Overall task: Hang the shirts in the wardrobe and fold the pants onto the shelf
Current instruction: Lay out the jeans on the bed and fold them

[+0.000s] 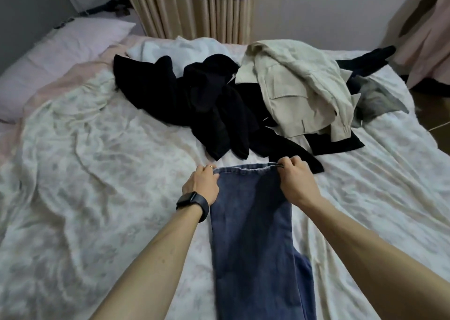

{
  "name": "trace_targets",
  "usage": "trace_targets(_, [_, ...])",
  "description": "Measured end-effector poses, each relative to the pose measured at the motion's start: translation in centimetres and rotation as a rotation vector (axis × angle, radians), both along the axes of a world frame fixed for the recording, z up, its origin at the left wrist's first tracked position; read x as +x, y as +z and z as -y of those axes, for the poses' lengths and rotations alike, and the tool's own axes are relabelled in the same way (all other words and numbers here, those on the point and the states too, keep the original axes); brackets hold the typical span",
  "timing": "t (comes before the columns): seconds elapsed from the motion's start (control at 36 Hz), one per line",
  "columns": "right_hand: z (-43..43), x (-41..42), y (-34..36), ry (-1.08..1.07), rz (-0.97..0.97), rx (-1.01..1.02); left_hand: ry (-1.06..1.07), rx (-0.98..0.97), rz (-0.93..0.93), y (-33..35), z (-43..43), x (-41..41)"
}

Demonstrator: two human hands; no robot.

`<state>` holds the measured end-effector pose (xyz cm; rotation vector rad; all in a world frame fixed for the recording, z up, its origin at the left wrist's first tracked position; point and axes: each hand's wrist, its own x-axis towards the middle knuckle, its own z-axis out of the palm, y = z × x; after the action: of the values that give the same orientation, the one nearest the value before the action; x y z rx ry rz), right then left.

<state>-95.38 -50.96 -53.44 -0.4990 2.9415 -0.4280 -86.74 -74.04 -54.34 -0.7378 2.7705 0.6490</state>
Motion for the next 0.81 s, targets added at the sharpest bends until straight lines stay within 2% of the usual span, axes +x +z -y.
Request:
trace_targets(0.22, [0.9, -4.2, -7.0, 0.035, 0.041, 0.007, -0.027, -0.048, 0.071, -6.6, 1.2, -3.1])
trace_targets(0.31, [1.3, -4.3, -8.1, -0.027, -0.004, -0.004, -0.106, -0.187, -0.13, -7.1, 0.2, -3.0])
trace_targets(0.36, [1.3, -2.5, -8.7, -0.04, -0.19, -0.019, -0.217, -0.276, -0.387, -7.3, -1.6, -1.6])
trace_targets(0.42, [1.5, 0.4, -9.7, 0.059, -0.311, -0.103, -0.375, -0.278, -0.5, -8.4, -3.8, -0.2])
trace_targets(0.47, [1.5, 3.1, -11.0, 0.276, -0.291, -0.147, -0.495, -0.272, -0.346, -9.6, -5.2, 0.7])
trace_targets(0.53, [1.3, 4.1, -11.9, 0.384, -0.124, -0.033, -0.532, -0.28, -0.148, -11.0, -4.9, 0.7])
trace_targets(0.58, [1.2, 3.1, -12.6, 0.309, 0.066, 0.13, -0.539, -0.278, -0.025, -12.4, -3.5, -0.1])
trace_targets(0.64, [1.2, 1.5, -13.7, 0.236, 0.157, 0.227, -0.532, -0.305, 0.028, -13.7, -1.9, -1.3])
trace_targets(0.81, [0.3, 2.9, -13.7, -0.037, 0.278, 0.212, -0.335, -0.31, 0.086, -13.2, -3.5, -0.3])
